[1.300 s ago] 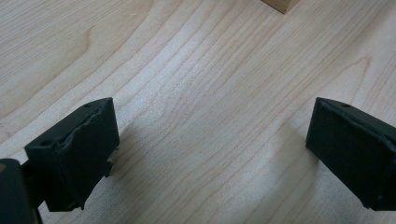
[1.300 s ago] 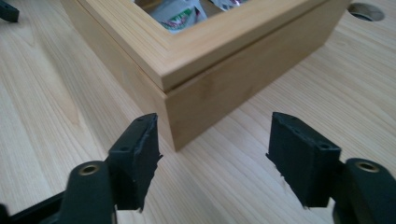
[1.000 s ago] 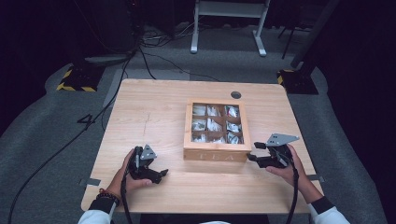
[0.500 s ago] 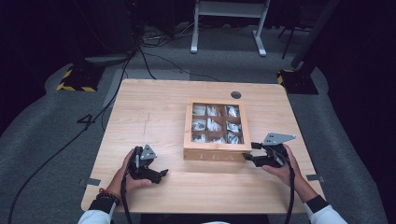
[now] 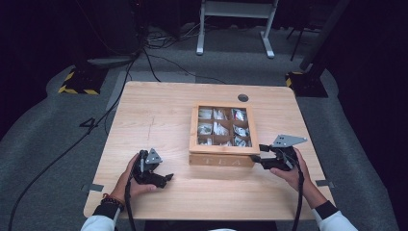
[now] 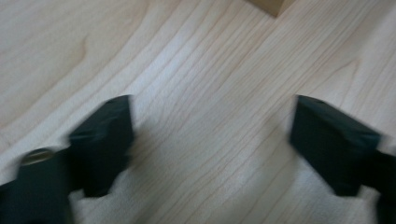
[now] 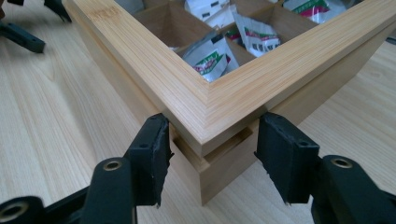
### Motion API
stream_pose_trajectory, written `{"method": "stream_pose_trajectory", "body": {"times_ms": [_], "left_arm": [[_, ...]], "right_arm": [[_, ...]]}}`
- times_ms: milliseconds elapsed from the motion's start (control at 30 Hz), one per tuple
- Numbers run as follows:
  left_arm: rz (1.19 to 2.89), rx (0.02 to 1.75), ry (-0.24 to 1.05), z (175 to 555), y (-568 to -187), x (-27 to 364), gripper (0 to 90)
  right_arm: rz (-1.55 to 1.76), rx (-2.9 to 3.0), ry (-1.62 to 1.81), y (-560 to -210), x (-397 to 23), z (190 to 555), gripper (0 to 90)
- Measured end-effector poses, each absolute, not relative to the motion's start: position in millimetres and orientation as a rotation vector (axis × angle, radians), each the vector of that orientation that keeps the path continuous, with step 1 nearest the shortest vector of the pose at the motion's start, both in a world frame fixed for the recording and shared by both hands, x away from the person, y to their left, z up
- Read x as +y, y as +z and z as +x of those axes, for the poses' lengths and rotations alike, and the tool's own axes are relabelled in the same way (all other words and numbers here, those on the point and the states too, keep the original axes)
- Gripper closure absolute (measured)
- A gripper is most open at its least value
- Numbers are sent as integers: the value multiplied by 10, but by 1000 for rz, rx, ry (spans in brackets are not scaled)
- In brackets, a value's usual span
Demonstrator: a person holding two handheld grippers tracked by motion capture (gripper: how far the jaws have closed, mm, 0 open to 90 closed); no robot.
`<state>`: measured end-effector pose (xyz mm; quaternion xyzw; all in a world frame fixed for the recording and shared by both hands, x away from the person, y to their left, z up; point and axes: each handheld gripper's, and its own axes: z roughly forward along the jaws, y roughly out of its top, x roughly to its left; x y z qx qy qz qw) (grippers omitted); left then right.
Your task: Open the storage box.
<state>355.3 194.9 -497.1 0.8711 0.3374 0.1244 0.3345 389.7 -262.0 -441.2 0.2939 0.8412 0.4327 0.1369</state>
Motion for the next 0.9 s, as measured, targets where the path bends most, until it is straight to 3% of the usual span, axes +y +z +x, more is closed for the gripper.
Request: {"method": "stream_pose_trajectory", "body": {"times_ms": [67,133,900], "left_arm": [[2260,878,331,3569,-4933,1937,156],[2236,853,351,3575,-4878,1925,202],[2136,643,525,3930,-4286,1384,200]], "right_arm": [[854,2425,1261,-4389,-2619,3901,452],[859,2417,1273,-4373,-2620,3906,452],[888,2361,1326,-4212,-2610,3978,472]]}}
